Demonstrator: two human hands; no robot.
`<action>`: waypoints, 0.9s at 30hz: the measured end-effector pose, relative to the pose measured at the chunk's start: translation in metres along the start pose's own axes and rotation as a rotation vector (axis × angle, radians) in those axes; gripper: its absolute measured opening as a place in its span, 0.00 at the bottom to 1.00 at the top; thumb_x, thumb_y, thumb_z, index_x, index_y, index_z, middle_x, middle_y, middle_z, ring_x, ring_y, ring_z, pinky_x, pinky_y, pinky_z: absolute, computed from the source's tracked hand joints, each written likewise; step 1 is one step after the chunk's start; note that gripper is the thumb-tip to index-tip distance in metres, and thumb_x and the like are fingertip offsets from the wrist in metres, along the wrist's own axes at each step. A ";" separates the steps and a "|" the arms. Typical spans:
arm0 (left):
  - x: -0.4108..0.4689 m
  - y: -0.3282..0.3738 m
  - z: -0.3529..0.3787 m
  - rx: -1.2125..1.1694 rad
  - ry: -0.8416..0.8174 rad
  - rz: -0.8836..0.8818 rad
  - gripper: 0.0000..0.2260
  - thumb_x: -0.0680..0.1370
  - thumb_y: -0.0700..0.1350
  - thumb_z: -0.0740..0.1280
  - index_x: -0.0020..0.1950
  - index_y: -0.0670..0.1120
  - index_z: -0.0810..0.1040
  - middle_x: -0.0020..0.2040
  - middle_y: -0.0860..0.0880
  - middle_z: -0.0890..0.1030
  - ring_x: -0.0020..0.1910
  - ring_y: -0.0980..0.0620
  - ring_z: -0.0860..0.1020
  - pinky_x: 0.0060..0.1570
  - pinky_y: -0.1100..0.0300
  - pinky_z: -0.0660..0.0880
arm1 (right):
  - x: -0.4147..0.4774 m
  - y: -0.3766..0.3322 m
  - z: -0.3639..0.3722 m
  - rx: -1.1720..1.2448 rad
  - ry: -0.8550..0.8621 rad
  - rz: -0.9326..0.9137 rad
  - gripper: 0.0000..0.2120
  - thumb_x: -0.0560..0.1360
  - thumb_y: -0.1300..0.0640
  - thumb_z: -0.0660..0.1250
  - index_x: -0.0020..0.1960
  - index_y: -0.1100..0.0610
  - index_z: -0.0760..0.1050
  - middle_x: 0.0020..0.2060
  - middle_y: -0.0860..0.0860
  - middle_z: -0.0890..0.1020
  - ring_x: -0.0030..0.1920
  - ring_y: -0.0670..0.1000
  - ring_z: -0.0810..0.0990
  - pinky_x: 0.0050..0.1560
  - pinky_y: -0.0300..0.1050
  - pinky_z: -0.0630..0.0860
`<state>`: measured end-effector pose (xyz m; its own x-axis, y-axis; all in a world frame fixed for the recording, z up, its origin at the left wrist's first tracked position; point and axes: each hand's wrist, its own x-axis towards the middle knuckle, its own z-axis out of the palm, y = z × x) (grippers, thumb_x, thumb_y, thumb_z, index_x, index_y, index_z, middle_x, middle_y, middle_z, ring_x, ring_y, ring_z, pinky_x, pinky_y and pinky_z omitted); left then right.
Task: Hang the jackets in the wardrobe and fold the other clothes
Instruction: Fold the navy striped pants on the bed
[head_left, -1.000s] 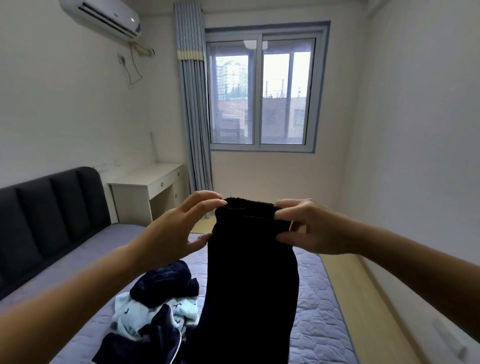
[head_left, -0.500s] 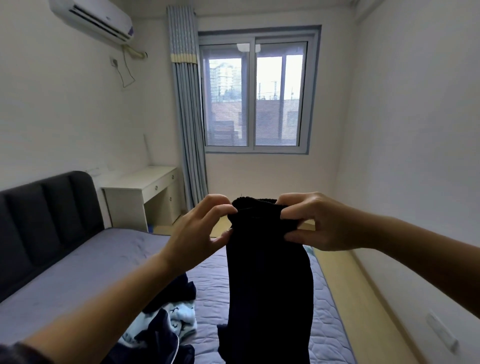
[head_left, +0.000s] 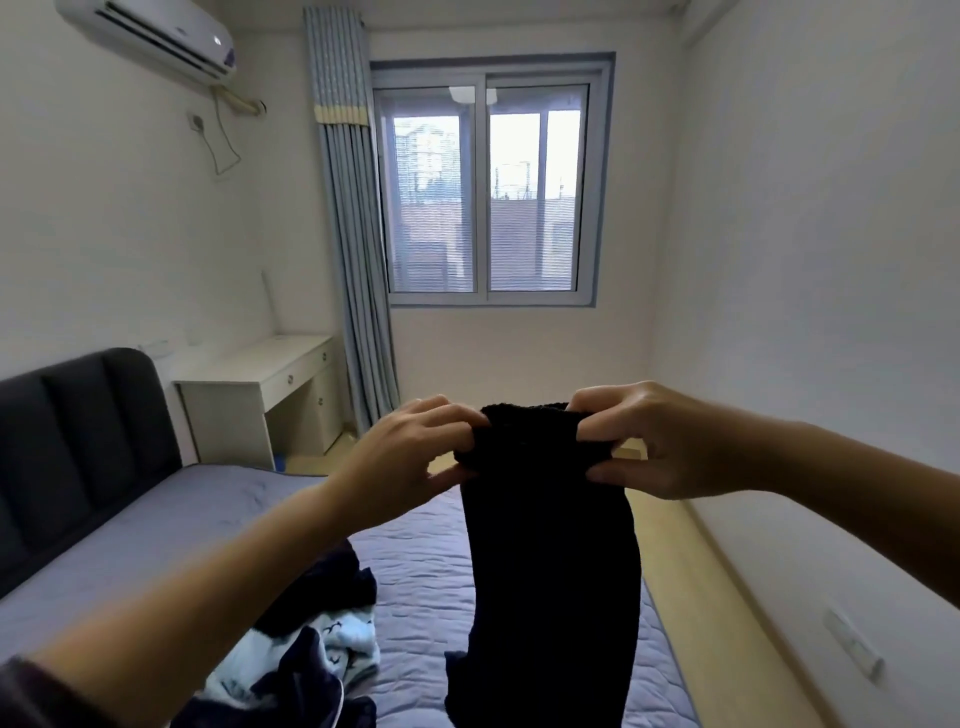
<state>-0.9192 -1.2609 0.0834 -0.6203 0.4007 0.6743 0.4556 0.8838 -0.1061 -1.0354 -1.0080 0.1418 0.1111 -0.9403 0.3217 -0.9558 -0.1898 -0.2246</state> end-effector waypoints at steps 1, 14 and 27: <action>-0.001 0.000 -0.006 -0.010 0.001 0.006 0.07 0.75 0.46 0.69 0.50 0.44 0.80 0.52 0.50 0.81 0.48 0.52 0.78 0.48 0.54 0.77 | -0.004 0.001 -0.003 -0.002 -0.002 0.019 0.07 0.75 0.65 0.68 0.51 0.56 0.80 0.44 0.48 0.75 0.43 0.45 0.76 0.43 0.35 0.74; 0.037 -0.007 -0.107 0.296 -0.342 0.204 0.10 0.75 0.50 0.69 0.48 0.53 0.68 0.34 0.61 0.73 0.30 0.61 0.70 0.43 0.73 0.64 | -0.006 0.014 -0.035 -0.146 -0.044 0.114 0.10 0.77 0.53 0.64 0.53 0.57 0.79 0.48 0.50 0.77 0.45 0.53 0.79 0.45 0.49 0.78; 0.090 -0.047 -0.158 0.341 -0.253 0.104 0.13 0.76 0.52 0.63 0.56 0.48 0.79 0.45 0.54 0.80 0.39 0.65 0.74 0.51 0.63 0.65 | 0.055 0.013 -0.100 -0.427 0.135 -0.022 0.10 0.77 0.54 0.63 0.58 0.48 0.76 0.49 0.43 0.80 0.48 0.39 0.77 0.49 0.40 0.76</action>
<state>-0.8955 -1.3040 0.2643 -0.7383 0.5010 0.4515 0.3134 0.8476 -0.4281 -1.0693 -1.0341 0.2481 0.1234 -0.8867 0.4456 -0.9835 -0.0494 0.1740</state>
